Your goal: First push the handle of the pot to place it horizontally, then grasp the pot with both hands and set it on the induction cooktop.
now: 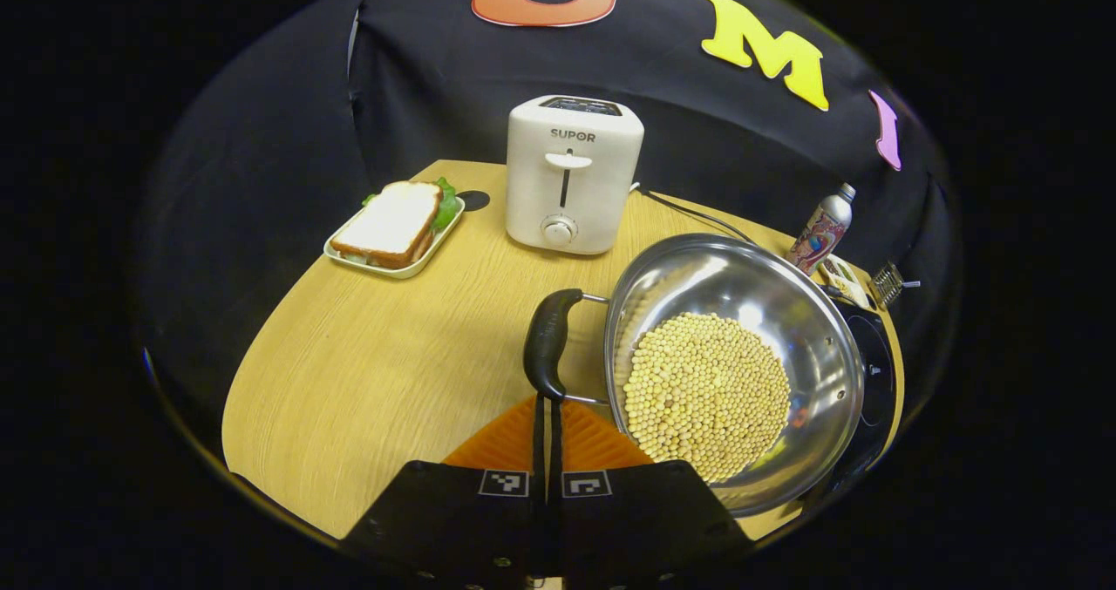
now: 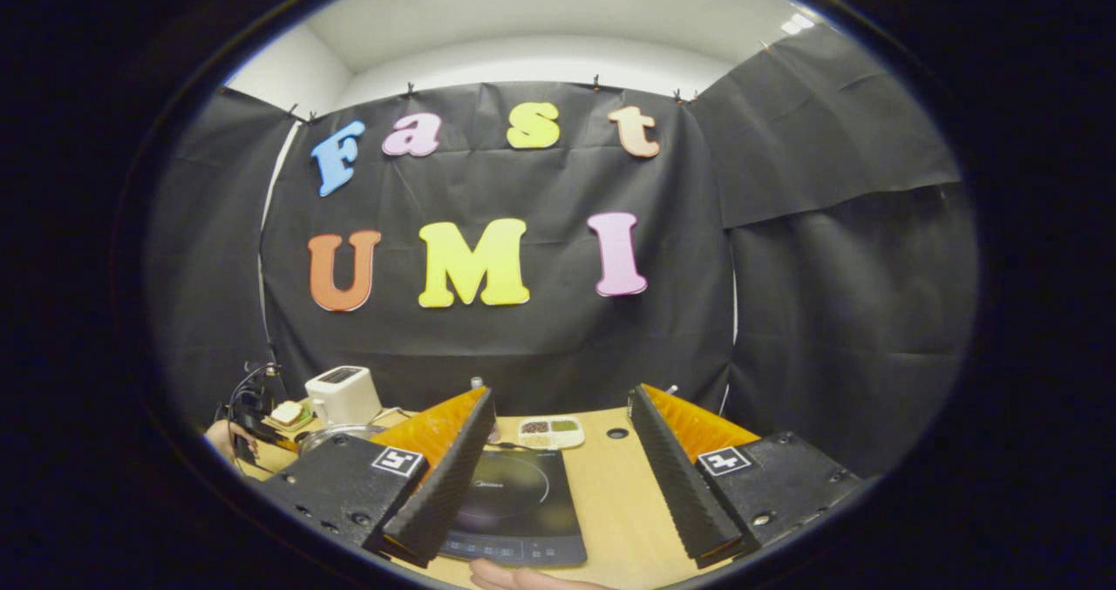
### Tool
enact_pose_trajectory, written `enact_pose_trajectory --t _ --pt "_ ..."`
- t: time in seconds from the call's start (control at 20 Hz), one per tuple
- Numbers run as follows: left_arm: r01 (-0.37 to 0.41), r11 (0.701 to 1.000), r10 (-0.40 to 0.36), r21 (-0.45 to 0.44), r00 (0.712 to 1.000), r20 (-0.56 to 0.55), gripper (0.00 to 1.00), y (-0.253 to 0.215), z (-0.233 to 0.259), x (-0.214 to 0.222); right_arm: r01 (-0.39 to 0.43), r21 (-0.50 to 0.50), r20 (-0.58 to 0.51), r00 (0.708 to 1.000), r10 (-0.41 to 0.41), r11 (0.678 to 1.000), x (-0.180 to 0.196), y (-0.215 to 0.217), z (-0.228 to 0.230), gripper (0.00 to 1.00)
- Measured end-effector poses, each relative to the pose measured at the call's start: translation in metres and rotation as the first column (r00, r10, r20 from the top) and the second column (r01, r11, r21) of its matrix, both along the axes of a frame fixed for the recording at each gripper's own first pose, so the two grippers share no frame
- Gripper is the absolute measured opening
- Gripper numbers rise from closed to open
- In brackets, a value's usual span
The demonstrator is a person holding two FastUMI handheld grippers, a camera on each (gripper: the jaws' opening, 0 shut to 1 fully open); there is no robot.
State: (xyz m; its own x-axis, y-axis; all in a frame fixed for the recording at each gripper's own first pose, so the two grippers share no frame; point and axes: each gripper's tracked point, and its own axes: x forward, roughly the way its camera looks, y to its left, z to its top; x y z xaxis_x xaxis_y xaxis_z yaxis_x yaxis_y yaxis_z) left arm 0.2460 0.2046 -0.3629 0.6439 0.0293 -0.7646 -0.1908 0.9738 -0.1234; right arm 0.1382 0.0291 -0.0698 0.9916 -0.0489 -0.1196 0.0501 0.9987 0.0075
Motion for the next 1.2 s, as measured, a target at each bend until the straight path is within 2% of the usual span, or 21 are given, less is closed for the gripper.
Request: enact_pose_trajectory --t 0.2,0.25,0.3,0.35,0.4,0.55,0.7,0.75,0.8,0.85,0.9,1.0,1.05,1.1,1.15,1.2 --pt "-0.023 1.000 0.023 0.010 0.999 0.038 0.00 0.003 0.011 -0.017 -0.016 -0.013 -0.017 1.000 0.016 1.000 0.002 0.026 -0.016 0.99" --pt "-0.028 0.999 0.028 0.016 0.999 0.044 0.10 0.004 0.017 -0.024 -0.004 -0.023 -0.018 1.000 0.003 1.000 0.004 0.029 -0.020 0.98" --pt "-0.029 0.999 0.028 0.028 0.997 0.068 0.00 0.005 0.026 -0.030 0.006 -0.030 -0.022 1.000 -0.007 1.000 0.005 0.032 -0.022 0.97" --pt "-0.025 0.999 0.021 0.040 0.995 0.098 0.11 0.005 0.038 -0.035 0.005 -0.034 -0.026 1.000 -0.006 0.999 0.005 0.040 -0.027 0.98" --pt "-0.021 0.999 0.015 0.049 0.992 0.124 0.00 0.005 0.050 -0.041 -0.004 -0.038 -0.033 0.999 0.002 0.999 0.006 0.048 -0.032 0.98" --pt "0.001 0.999 -0.009 0.037 0.978 0.210 0.01 -0.004 0.089 -0.061 -0.015 -0.043 -0.059 0.998 0.012 0.999 0.012 0.063 -0.048 0.98" --pt "0.054 0.998 -0.049 -0.011 0.960 0.276 0.22 -0.027 0.126 -0.077 -0.014 -0.070 -0.070 0.998 0.009 0.997 0.020 0.076 -0.059 0.98" --pt "0.083 0.996 -0.082 0.011 0.951 0.299 0.23 -0.031 0.137 -0.082 -0.013 -0.072 -0.073 0.997 0.008 0.997 0.022 0.080 -0.064 0.98" --pt "0.112 0.993 -0.118 0.037 0.936 0.331 0.37 -0.037 0.149 -0.086 -0.013 -0.068 -0.078 0.997 0.008 0.998 0.025 0.084 -0.069 0.98" --pt "0.125 0.991 -0.135 0.052 0.927 0.350 0.33 -0.043 0.157 -0.089 -0.015 -0.066 -0.088 0.996 0.010 0.998 0.027 0.089 -0.075 0.98" --pt "0.141 0.989 -0.149 0.049 0.919 0.364 0.69 -0.052 0.164 -0.094 -0.017 -0.073 -0.096 0.995 0.010 0.997 0.030 0.093 -0.078 0.98" --pt "0.149 0.988 -0.155 0.046 0.901 0.406 0.80 -0.064 0.181 -0.100 -0.011 -0.105 -0.087 0.996 0.002 0.994 0.038 0.096 -0.077 0.98" --pt "0.163 0.986 -0.166 0.043 0.894 0.415 0.81 -0.070 0.185 -0.104 -0.012 -0.109 -0.072 0.997 0.004 0.994 0.043 0.100 -0.075 0.99" --pt "0.164 0.985 -0.167 0.044 0.893 0.418 0.92 -0.074 0.188 -0.109 -0.016 -0.100 -0.069 0.998 0.010 0.995 0.048 0.105 -0.076 1.00" --pt "0.156 0.987 -0.160 0.046 0.894 0.419 0.98 -0.072 0.188 -0.111 -0.030 -0.080 -0.072 0.997 0.024 0.996 0.054 0.112 -0.082 0.99" --pt "0.134 0.990 -0.144 0.054 0.893 0.427 0.98 -0.065 0.187 -0.108 -0.040 -0.066 -0.083 0.996 0.035 0.997 0.059 0.118 -0.088 0.98"
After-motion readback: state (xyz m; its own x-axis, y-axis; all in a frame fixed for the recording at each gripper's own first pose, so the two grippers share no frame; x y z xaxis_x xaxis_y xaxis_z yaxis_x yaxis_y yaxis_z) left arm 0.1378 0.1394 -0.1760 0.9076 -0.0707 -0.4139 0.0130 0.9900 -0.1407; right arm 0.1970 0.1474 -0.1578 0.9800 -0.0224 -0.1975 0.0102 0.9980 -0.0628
